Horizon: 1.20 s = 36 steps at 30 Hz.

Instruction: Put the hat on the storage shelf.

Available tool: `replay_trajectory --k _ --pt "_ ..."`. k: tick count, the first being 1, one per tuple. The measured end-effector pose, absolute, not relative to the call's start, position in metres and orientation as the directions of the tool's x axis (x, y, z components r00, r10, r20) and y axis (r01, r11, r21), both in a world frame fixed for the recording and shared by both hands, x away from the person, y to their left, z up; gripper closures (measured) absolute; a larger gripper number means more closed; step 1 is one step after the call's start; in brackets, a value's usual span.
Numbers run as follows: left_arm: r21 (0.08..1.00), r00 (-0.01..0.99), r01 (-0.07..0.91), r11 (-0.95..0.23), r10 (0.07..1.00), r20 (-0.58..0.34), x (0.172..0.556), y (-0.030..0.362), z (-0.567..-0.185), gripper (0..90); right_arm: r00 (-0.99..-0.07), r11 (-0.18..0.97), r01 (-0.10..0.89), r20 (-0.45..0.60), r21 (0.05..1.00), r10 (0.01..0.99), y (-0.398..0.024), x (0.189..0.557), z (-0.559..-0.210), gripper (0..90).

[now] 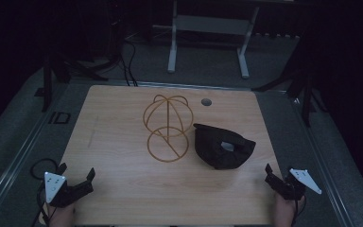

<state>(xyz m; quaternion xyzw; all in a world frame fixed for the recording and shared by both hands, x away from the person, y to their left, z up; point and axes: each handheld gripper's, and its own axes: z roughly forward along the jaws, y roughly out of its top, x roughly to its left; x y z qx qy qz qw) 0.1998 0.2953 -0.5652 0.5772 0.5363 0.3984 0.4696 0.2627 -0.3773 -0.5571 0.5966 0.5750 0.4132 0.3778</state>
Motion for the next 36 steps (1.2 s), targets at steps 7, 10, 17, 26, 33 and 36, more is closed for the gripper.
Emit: replay_trajectory --k 7,10,17,26,33,36 --pt "0.969 0.108 0.247 0.021 0.993 -0.049 0.2 0.296 -0.565 0.5 0.004 -0.07 0.375 0.074 0.925 0.997 -0.378 0.262 -0.557 13.6" --pt "0.968 0.109 0.249 0.023 0.993 -0.052 0.199 0.296 -0.565 0.5 0.0 -0.07 0.383 0.076 0.921 0.997 -0.378 0.262 -0.557 13.6" --pt "0.969 0.106 0.246 0.031 0.993 -0.058 0.199 0.296 -0.565 0.5 -0.052 -0.079 0.386 0.107 0.919 0.993 -0.379 0.261 -0.557 13.7" --pt "0.969 0.105 0.247 0.025 0.993 -0.053 0.199 0.296 -0.564 0.5 -0.082 -0.062 0.403 0.103 0.913 0.991 -0.38 0.262 -0.556 13.3" --pt "0.967 0.104 0.255 0.023 0.993 -0.051 0.2 0.295 -0.565 0.5 -0.144 -0.048 0.351 0.104 0.935 0.984 -0.377 0.259 -0.527 13.2" --pt "0.968 0.103 0.252 0.019 0.994 -0.046 0.2 0.295 -0.565 0.5 -0.202 -0.021 0.323 0.091 0.946 0.975 -0.371 0.257 -0.509 13.2"
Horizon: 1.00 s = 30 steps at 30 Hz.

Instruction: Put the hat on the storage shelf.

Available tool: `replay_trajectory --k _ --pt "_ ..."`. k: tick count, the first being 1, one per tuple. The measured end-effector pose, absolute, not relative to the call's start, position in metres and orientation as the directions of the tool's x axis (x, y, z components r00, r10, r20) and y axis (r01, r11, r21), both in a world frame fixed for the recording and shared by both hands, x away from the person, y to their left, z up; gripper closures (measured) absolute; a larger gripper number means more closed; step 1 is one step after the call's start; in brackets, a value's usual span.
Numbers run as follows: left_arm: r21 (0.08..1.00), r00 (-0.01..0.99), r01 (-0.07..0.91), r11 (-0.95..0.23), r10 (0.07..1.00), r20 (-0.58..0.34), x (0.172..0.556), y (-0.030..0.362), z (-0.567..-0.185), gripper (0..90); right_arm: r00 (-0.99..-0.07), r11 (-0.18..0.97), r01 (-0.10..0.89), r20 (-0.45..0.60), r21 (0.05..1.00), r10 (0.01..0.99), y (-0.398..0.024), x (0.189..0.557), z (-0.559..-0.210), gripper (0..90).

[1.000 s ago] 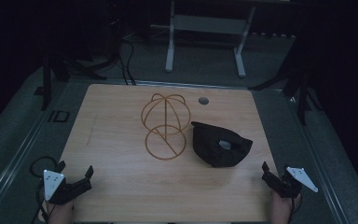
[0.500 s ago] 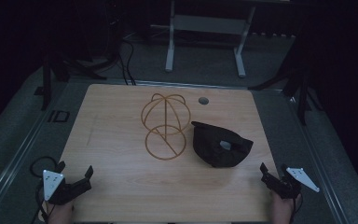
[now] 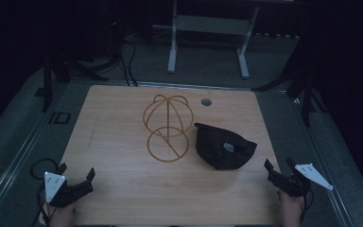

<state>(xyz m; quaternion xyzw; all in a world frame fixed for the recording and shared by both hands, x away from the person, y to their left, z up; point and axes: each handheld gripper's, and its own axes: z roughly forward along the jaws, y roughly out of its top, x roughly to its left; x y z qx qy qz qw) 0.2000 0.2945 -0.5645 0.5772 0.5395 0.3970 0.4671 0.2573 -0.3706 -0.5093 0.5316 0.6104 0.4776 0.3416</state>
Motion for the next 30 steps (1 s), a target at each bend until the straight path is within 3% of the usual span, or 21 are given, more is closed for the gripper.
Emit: replay_trajectory --k 12,18,25,30 --pt "0.97 0.104 0.243 0.013 0.994 -0.04 0.198 0.294 -0.563 0.5 -0.404 0.081 0.296 0.048 0.952 0.914 -0.348 0.27 -0.455 12.9" --pt "0.97 0.11 0.244 0.011 0.993 -0.039 0.198 0.293 -0.563 0.5 -0.455 0.126 0.335 0.043 0.934 0.889 -0.333 0.281 -0.448 11.2" --pt "0.97 0.114 0.244 0.014 0.993 -0.043 0.198 0.294 -0.563 0.5 -0.599 0.221 0.338 0.028 0.915 0.8 -0.311 0.293 -0.447 10.9" --pt "0.969 0.117 0.246 0.018 0.992 -0.048 0.198 0.295 -0.563 0.5 -0.61 0.285 0.328 -0.028 0.901 0.792 -0.303 0.305 -0.452 10.7"
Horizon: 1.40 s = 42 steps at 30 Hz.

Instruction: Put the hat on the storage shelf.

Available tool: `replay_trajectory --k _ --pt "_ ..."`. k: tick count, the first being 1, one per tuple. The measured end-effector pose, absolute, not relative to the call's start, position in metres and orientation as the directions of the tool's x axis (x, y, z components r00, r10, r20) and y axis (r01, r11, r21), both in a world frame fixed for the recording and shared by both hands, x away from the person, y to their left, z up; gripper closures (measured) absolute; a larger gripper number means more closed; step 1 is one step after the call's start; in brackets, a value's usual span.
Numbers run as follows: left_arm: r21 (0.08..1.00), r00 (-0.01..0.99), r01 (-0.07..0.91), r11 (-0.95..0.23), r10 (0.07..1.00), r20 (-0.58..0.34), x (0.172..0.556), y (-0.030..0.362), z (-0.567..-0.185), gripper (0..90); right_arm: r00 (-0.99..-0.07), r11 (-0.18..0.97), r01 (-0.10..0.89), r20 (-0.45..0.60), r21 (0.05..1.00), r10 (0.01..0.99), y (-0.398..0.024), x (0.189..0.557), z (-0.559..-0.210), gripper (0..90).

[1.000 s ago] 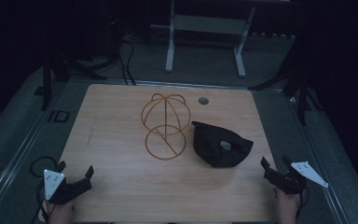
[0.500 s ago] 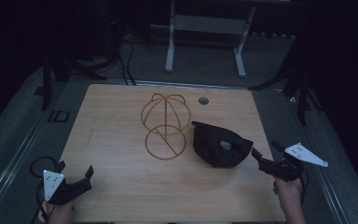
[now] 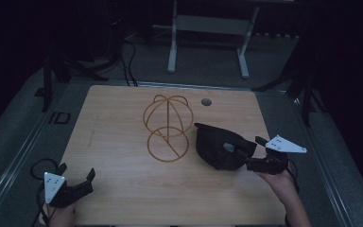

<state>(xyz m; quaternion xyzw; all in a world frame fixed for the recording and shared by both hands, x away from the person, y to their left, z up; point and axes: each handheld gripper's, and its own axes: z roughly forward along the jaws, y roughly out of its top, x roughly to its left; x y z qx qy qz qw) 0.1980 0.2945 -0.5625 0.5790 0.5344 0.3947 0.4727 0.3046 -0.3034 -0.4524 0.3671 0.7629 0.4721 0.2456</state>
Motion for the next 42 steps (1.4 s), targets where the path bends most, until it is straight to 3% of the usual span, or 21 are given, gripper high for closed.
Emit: replay_trajectory --k 7,18,21,25,29,35,42 --pt "0.969 0.121 0.247 0.014 0.992 -0.045 0.199 0.294 -0.563 0.5 -0.645 0.351 0.338 -0.056 0.873 0.762 -0.3 0.312 -0.462 10.6" --pt "0.969 0.122 0.248 0.02 0.991 -0.052 0.199 0.295 -0.563 0.5 -0.744 0.429 0.365 -0.018 0.826 0.668 -0.29 0.314 -0.484 13.6" --pt "0.968 0.119 0.248 0.024 0.991 -0.055 0.198 0.295 -0.562 0.5 -0.78 0.474 0.342 -0.036 0.811 0.625 -0.288 0.311 -0.485 22.1" --pt "0.969 0.118 0.247 0.027 0.991 -0.058 0.199 0.295 -0.563 0.5 -0.83 0.546 0.315 -0.054 0.776 0.555 -0.286 0.306 -0.486 41.8" --pt "0.968 0.119 0.248 0.027 0.991 -0.058 0.199 0.295 -0.562 0.5 -0.861 0.596 0.3 -0.058 0.744 0.506 -0.283 0.303 -0.491 52.7" --pt "0.968 0.118 0.25 0.03 0.991 -0.061 0.199 0.295 -0.563 0.5 -0.889 0.634 0.31 -0.021 0.709 0.457 -0.279 0.305 -0.497 83.7" --pt "0.963 0.106 0.269 0.016 0.993 -0.046 0.199 0.295 -0.563 0.5 -0.887 0.606 0.305 -0.012 0.735 0.462 -0.275 0.306 -0.493 87.9"
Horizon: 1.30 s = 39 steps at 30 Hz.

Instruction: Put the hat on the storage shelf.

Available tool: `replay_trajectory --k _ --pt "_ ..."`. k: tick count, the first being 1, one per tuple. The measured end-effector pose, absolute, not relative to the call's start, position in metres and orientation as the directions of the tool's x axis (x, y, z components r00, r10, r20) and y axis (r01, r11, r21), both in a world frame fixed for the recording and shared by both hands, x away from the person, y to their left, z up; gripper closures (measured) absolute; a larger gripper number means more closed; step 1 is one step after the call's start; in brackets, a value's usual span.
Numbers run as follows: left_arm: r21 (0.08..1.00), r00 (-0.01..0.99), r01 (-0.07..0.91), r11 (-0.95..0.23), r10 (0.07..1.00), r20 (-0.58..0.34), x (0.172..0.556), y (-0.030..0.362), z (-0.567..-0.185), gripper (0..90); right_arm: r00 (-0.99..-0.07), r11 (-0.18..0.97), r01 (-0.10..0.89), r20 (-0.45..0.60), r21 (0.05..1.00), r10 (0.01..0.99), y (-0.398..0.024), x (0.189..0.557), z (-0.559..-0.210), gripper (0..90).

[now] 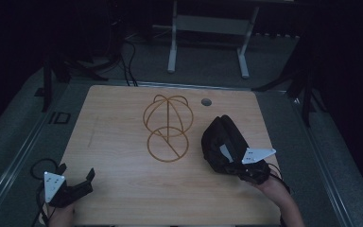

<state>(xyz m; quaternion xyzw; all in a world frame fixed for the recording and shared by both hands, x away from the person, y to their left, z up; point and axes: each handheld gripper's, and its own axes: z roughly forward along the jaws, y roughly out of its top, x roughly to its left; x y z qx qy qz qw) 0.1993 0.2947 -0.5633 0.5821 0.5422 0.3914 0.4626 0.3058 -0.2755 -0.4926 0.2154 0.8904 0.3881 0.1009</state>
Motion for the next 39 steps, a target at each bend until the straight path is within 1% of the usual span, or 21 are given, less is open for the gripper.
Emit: replay_trajectory --k 2,7,9,11,13,15,18,20,29,32,34,39 --pt "0.962 0.122 0.274 0.017 0.991 -0.052 0.2 0.293 -0.564 0.5 -0.887 0.596 0.298 -0.016 0.746 0.462 -0.275 0.306 -0.486 88.0" --pt "0.963 0.149 0.268 -0.014 0.988 -0.027 0.199 0.286 -0.562 0.5 -0.883 0.553 0.294 0.0 0.779 0.469 -0.277 0.308 -0.47 88.1" --pt "0.965 0.188 0.262 -0.001 0.981 -0.05 0.199 0.283 -0.56 0.5 -0.883 0.538 0.287 0.001 0.792 0.47 -0.279 0.308 -0.463 88.1" --pt "0.961 0.219 0.277 -0.001 0.974 -0.063 0.199 0.28 -0.558 0.5 -0.889 0.526 0.288 0.019 0.801 0.458 -0.281 0.308 -0.458 88.1" --pt "0.953 0.269 0.303 -0.012 0.96 -0.074 0.199 0.275 -0.556 0.5 -0.897 0.527 0.277 0.019 0.803 0.443 -0.281 0.306 -0.453 88.1" --pt "0.944 0.298 0.327 -0.043 0.953 -0.06 0.199 0.268 -0.553 0.5 -0.904 0.534 0.266 0.015 0.802 0.428 -0.281 0.303 -0.449 88.1" --pt "0.943 0.37 0.33 -0.043 0.925 -0.087 0.197 0.26 -0.549 0.5 -0.912 0.54 0.25 0.009 0.804 0.41 -0.279 0.298 -0.444 88.1" --pt "0.942 0.399 0.335 -0.034 0.911 -0.109 0.197 0.255 -0.545 0.5 -0.917 0.537 0.24 0.008 0.808 0.399 -0.279 0.294 -0.441 88.1" --pt "0.942 0.562 0.314 -0.119 0.823 -0.084 0.199 0.226 -0.53 0.6 -0.951 0.54 0.168 -0.008 0.824 0.309 -0.266 0.278 -0.423 88.1" --pt "0.945 0.593 0.302 -0.122 0.801 -0.087 0.201 0.217 -0.525 4.6 -0.963 0.532 0.145 -0.004 0.834 0.269 -0.261 0.272 -0.417 88.1" --pt "0.947 0.611 0.299 -0.116 0.786 -0.096 0.203 0.212 -0.521 4.7 -0.97 0.533 0.129 -0.005 0.836 0.243 -0.257 0.269 -0.414 88.1" --pt "0.949 0.647 0.278 -0.147 0.759 -0.072 0.208 0.202 -0.513 6.2 -0.981 0.537 0.082 -0.026 0.84 0.191 -0.246 0.259 -0.406 88.1"
